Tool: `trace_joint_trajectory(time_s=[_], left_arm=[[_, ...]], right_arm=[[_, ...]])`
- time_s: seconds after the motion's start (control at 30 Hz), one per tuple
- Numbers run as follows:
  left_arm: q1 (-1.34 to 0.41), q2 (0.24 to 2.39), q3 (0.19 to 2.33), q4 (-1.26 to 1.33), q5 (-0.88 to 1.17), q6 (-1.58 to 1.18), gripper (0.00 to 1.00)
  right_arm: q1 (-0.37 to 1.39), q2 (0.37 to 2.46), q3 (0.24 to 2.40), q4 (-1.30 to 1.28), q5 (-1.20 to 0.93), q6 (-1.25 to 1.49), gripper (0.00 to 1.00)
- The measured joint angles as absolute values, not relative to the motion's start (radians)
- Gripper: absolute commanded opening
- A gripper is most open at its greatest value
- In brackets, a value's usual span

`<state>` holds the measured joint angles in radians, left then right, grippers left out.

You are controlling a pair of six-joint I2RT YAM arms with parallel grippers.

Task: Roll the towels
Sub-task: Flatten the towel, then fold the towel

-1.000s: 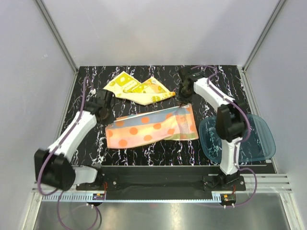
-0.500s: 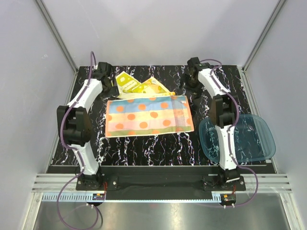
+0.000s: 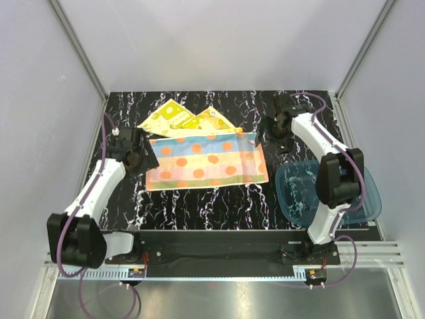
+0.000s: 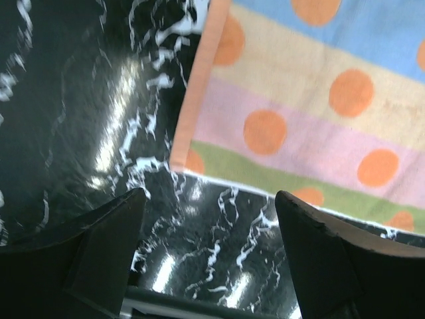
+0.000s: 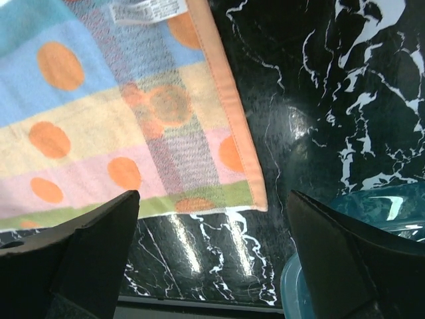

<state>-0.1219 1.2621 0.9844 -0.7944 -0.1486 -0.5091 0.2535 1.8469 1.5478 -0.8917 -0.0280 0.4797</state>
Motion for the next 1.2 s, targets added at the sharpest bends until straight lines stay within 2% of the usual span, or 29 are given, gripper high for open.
trace_joint_trajectory(time_s=[0.17,0.2,0.43,0.9,1.2], left_arm=[[-0.122,1.112,0.821,-0.793,-0.091,-0.616,0.79],[-0.122,1.096,0.800,-0.791,-0.085,-0.635,0.74],[-0.122,1.021,0.628,-0.739,-0.083,-0.765,0.67],[-0.122,1.175,0.602,-0.591,-0.165,-0.822,0.65],[-0.122,1.271,0.607,-0.545,-0.218,-0.838,0.54]], right_arm=[[0.253,1.744,1.458,-0.855,-0.084,0.455,1.00],[0.253,1.728,1.453,-0.850,-0.097,0.445,1.00],[0.253,1.646,1.450,-0.836,-0.123,0.398,1.00],[0.253,1.503,1.338,-0.833,-0.170,0.377,0.92],[0.253,1.502,1.317,-0.818,-0.205,0.374,0.77]])
